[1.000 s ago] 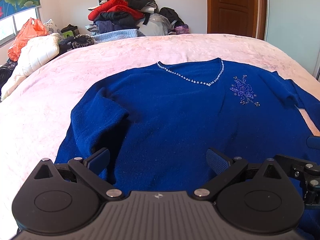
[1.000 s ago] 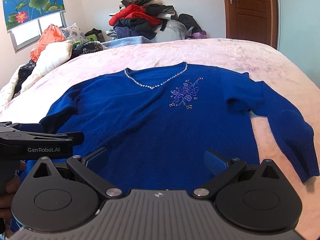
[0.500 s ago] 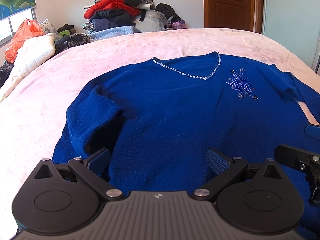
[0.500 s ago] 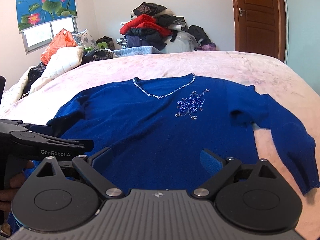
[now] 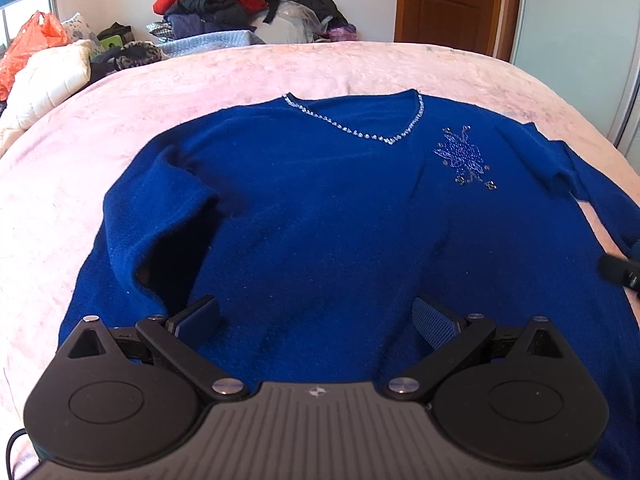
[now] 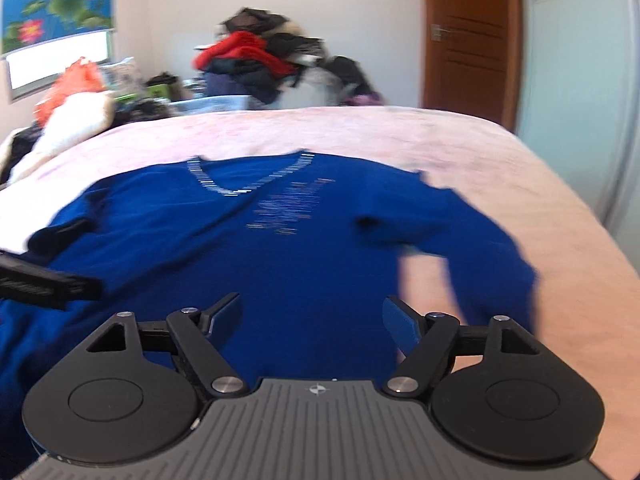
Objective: Fold small clothes
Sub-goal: 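Reach the right tool to the sweater's sleeve cuff and close on it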
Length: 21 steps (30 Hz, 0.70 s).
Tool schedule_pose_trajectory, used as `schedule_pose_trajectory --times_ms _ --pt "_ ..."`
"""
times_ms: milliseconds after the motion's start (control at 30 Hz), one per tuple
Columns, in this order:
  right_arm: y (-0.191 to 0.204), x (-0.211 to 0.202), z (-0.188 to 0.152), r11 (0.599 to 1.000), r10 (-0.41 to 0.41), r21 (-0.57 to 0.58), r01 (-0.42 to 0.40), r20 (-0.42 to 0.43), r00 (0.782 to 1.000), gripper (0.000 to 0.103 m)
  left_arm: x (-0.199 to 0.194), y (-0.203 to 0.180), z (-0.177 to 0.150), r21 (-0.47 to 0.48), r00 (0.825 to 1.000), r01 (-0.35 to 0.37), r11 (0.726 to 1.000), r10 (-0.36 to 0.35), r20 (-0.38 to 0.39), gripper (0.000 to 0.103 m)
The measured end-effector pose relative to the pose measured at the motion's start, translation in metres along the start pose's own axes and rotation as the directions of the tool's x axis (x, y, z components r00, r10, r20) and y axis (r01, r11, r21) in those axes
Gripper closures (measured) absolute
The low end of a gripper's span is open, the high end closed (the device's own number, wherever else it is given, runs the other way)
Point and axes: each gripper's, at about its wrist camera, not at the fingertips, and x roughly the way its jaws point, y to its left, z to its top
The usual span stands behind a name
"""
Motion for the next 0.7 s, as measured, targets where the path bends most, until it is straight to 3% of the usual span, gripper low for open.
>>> schedule_pose_trajectory --times_ms 200,300,367,467,600,700 --pt "-0.066 0.020 -0.010 0.988 -0.126 0.078 0.130 -0.055 0.991 0.025 0.002 -0.004 -0.001 0.017 1.000 -0.004 1.000 0.004 -0.011 0.000" --pt "-0.108 0.025 -0.014 0.948 -0.235 0.201 0.245 -0.076 0.969 0.025 0.003 -0.005 -0.001 0.020 1.000 -0.004 1.000 0.004 -0.015 0.000" --pt "-0.117 0.018 -0.013 0.937 -0.245 0.245 0.249 -0.050 0.968 0.025 0.004 -0.005 -0.001 0.024 1.000 -0.005 1.000 0.005 -0.020 0.000" --pt "-0.101 0.009 -0.009 0.959 -0.226 0.174 0.222 0.002 0.974 0.025 0.006 -0.007 0.000 0.026 1.000 -0.008 1.000 0.009 -0.030 0.000" --pt "-0.073 0.015 -0.009 0.988 -0.152 0.008 0.152 0.010 0.988 0.026 0.008 -0.009 -0.001 0.042 0.999 -0.006 0.999 0.007 -0.037 0.000" --pt "-0.070 0.031 -0.007 0.979 -0.202 -0.038 0.200 -0.029 0.979 0.030 0.006 -0.008 -0.001 0.040 0.999 -0.007 0.999 0.008 -0.031 0.000"
